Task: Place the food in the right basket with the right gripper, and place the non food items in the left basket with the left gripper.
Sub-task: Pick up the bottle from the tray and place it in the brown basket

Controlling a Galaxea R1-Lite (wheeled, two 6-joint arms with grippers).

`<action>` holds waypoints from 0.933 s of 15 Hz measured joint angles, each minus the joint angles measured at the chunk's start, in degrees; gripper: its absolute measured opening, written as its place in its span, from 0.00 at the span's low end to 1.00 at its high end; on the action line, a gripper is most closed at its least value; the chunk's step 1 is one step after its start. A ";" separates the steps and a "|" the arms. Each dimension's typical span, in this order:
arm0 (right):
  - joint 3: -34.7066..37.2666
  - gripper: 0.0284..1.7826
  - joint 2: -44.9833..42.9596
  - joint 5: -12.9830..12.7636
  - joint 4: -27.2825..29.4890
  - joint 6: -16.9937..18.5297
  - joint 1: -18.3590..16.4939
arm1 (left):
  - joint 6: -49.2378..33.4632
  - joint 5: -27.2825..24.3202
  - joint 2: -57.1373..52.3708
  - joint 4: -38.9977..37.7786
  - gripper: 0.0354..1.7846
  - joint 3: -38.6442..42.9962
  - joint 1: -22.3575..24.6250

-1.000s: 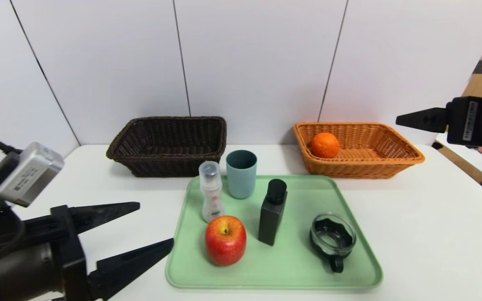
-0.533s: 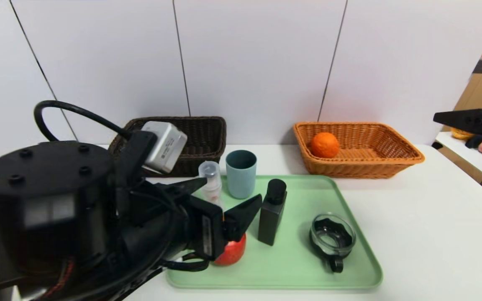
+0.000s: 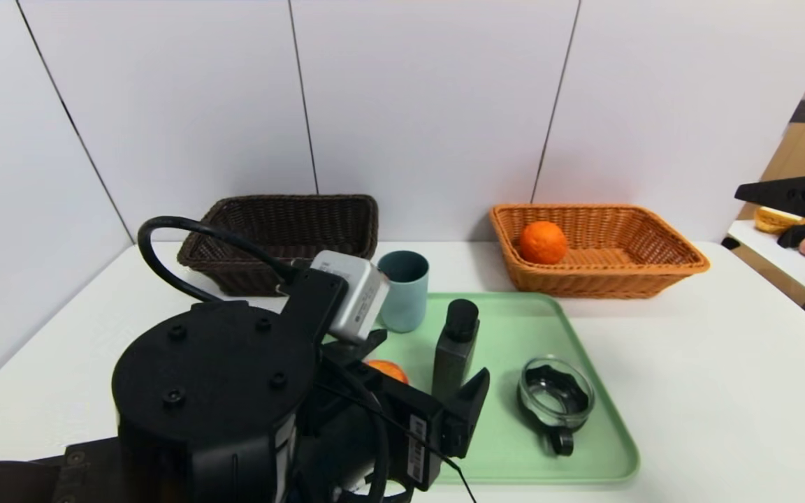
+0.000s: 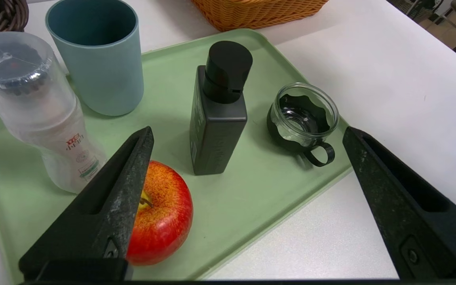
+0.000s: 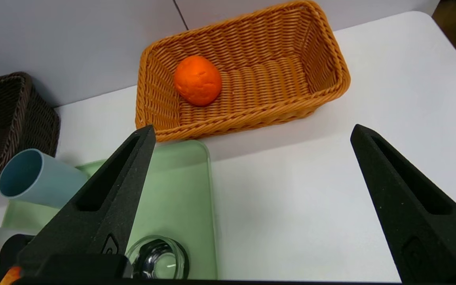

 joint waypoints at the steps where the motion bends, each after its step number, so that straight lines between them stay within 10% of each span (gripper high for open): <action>1: 0.44 0.95 -0.33 0.74 0.00 0.11 -0.17 | 0.05 0.69 0.22 0.00 0.94 0.00 -0.80; 14: 6.08 0.95 -4.61 5.45 -2.11 2.08 -0.95 | 3.91 16.10 12.48 -10.19 0.94 -0.59 -5.96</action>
